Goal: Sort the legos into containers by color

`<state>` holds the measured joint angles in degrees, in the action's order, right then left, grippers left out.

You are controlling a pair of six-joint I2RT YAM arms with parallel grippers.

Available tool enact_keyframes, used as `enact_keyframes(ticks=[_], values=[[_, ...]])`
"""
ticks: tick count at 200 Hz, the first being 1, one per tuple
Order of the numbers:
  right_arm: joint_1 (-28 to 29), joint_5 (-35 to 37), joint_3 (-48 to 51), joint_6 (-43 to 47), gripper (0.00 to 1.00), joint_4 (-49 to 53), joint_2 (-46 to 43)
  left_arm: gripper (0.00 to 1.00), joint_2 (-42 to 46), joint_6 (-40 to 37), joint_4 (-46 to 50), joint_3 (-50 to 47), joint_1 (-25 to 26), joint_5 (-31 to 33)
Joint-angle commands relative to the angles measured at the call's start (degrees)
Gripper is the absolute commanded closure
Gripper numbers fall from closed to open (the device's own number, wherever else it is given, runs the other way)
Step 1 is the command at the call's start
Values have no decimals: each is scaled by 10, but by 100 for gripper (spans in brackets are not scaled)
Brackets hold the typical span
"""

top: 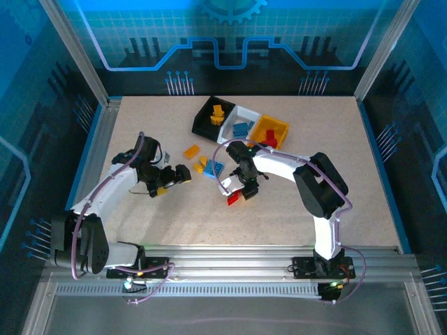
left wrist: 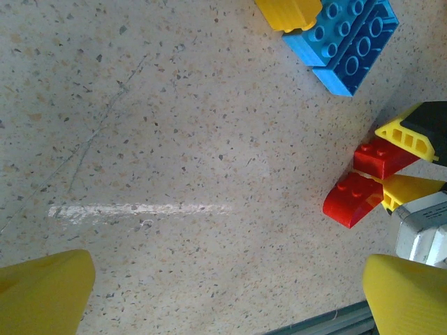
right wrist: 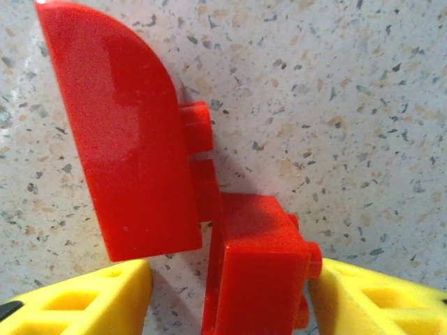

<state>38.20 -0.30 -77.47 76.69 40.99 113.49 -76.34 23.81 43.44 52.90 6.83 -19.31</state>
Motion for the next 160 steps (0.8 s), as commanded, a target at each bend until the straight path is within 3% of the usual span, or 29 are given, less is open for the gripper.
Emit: enact_keyframes(ticks=[1,32,59,99,126,160], values=[[-1,-21,-7,-19,41,10,17,1,2,-8,9,15,-8,4],[-5,-22,-20,-40,52,19,19,1,-6,-7,7,23,-7,2],[-10,-29,-41,-66,69,33,18,1,-8,-5,3,25,-7,1],[-33,-66,-68,-147,76,26,-8,1,-6,-4,2,22,-7,1],[-82,-134,-93,-301,78,-29,-47,1,-5,2,-5,16,-8,-3],[-182,-228,-59,-633,80,-196,-92,1,-5,19,-20,10,-7,-14]])
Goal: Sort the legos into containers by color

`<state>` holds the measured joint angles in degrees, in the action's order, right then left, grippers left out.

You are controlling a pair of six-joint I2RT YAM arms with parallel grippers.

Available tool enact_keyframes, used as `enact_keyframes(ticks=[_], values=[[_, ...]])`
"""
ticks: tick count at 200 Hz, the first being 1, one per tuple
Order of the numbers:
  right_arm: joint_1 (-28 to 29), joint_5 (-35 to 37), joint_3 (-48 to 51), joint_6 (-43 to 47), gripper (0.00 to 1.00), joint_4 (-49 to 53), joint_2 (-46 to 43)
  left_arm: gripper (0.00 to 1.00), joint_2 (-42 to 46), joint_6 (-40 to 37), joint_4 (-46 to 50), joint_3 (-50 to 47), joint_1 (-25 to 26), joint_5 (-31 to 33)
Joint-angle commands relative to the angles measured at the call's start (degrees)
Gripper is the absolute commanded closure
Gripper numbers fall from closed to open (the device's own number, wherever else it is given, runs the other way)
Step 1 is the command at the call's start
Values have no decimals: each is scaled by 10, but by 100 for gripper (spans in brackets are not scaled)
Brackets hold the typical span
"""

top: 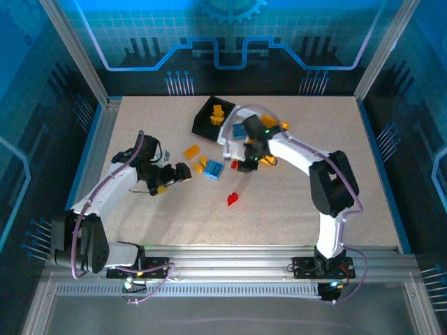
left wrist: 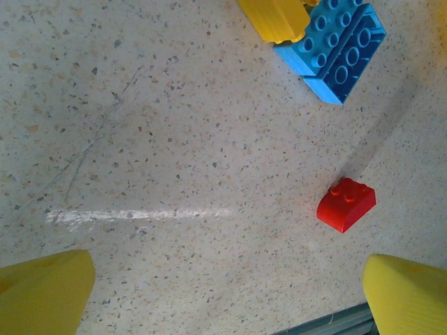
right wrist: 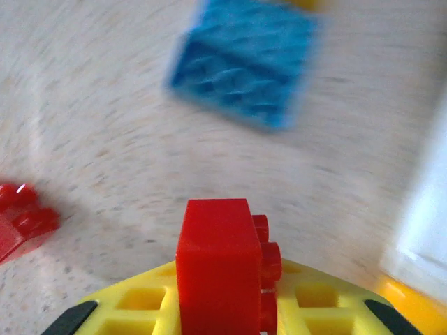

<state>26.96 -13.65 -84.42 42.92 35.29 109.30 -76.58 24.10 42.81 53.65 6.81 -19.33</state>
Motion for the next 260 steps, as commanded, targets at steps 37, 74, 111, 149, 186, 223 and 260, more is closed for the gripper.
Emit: enact_keyframes(ticks=[37,74,111,149,186,223,260], values=[[-176,-71,55,-674,78,-232,-51,1,0,24,-17,2,-7,-17],[-211,-66,-46,-766,75,-80,9,1,5,26,-14,0,-7,-17],[-214,-43,-53,-817,74,-86,23,1,9,32,-14,0,-7,-19],[-212,-19,-54,-825,58,-87,16,1,18,34,-11,-4,-7,-15],[-212,-19,-51,-806,44,-83,2,1,29,39,-14,-17,-7,-15],[-188,-25,-40,-674,46,-108,-42,1,32,42,-17,-20,-7,-16],[-76,-113,-13,-229,46,-35,-98,1,31,45,-22,-21,-7,-19]])
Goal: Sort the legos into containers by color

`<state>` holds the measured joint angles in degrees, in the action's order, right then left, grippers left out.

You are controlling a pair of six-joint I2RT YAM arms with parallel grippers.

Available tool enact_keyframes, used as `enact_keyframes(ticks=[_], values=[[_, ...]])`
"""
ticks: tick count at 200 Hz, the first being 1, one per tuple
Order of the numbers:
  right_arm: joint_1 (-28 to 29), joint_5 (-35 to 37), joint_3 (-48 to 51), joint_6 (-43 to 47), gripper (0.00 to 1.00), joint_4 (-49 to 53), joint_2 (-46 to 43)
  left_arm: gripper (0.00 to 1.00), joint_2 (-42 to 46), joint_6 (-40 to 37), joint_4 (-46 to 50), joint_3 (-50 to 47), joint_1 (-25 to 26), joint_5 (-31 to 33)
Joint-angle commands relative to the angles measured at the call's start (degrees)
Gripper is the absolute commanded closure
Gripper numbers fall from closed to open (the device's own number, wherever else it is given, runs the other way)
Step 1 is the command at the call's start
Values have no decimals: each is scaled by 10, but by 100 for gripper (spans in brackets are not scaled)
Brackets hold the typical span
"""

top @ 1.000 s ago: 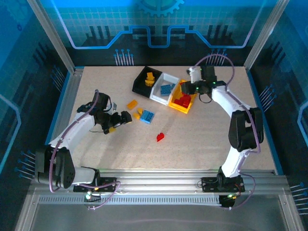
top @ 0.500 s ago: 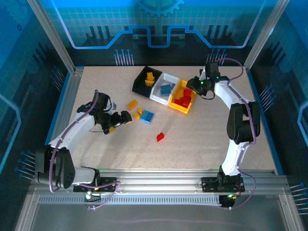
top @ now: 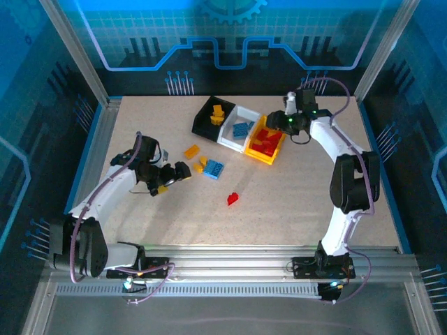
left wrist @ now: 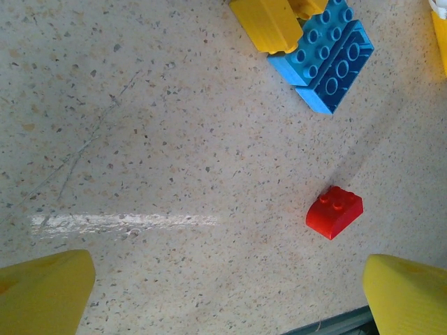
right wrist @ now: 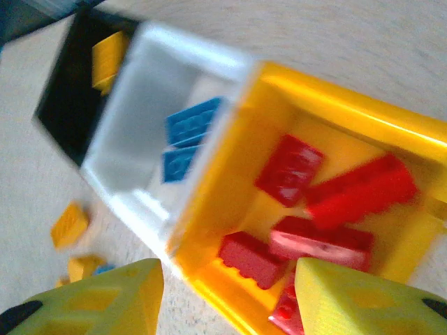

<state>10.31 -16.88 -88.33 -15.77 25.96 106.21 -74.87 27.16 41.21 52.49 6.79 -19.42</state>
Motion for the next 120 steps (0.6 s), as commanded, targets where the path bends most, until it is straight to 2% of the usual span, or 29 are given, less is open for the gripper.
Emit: enact_keyframes(ticks=[1,16,34,46,69,120], values=[[94,-83,28,371,45,62,-68,1,14,14,-7,-9,-7,-19],[143,-109,55,560,45,131,-90,1,13,14,-8,-10,-6,-20],[193,-83,73,690,44,189,-96,1,13,16,-11,-12,-6,-23],[220,-68,81,743,44,215,-93,1,13,17,-11,-12,-6,-24],[269,-32,103,793,43,228,-84,1,16,17,-10,-12,-7,-26],[334,12,121,810,43,242,-38,1,39,9,3,-26,-7,-18]])
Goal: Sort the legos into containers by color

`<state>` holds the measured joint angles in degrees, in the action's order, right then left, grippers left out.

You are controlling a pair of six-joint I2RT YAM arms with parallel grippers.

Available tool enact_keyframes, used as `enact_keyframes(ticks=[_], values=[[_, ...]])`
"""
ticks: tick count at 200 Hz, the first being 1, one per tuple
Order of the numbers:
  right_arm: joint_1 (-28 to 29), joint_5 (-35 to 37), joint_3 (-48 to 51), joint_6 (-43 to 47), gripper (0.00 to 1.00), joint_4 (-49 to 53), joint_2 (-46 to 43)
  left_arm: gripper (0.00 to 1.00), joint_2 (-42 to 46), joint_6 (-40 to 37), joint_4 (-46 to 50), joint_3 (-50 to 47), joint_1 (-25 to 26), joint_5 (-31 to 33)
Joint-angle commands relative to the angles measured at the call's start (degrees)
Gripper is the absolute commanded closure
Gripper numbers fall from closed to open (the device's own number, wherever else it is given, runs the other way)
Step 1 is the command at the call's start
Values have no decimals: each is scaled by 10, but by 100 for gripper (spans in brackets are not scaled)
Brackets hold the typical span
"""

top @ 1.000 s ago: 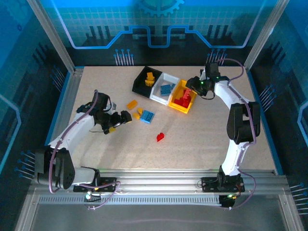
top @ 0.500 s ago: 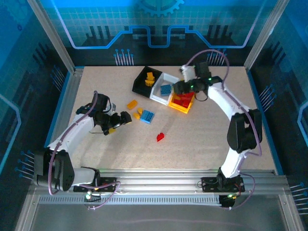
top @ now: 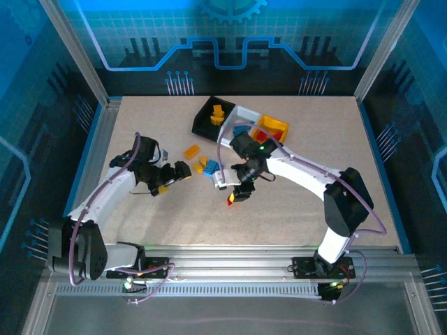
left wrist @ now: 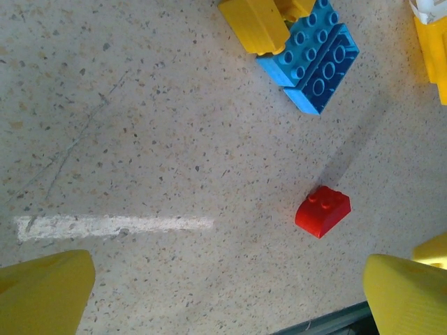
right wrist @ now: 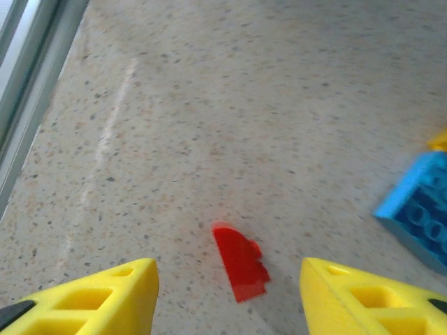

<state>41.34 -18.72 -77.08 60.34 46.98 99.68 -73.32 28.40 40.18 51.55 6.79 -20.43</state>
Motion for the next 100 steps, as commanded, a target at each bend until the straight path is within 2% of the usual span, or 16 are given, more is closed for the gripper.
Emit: enact_keyframes(ticks=[1,63,100], values=[[24,32,9,49,43,32,29,1,24,-4,13,-17,-7,-8],[55,80,-16,26,43,28,104,1,36,-16,22,-28,-7,0],[54,111,-27,4,44,19,139,1,35,-22,27,-23,-8,2]])
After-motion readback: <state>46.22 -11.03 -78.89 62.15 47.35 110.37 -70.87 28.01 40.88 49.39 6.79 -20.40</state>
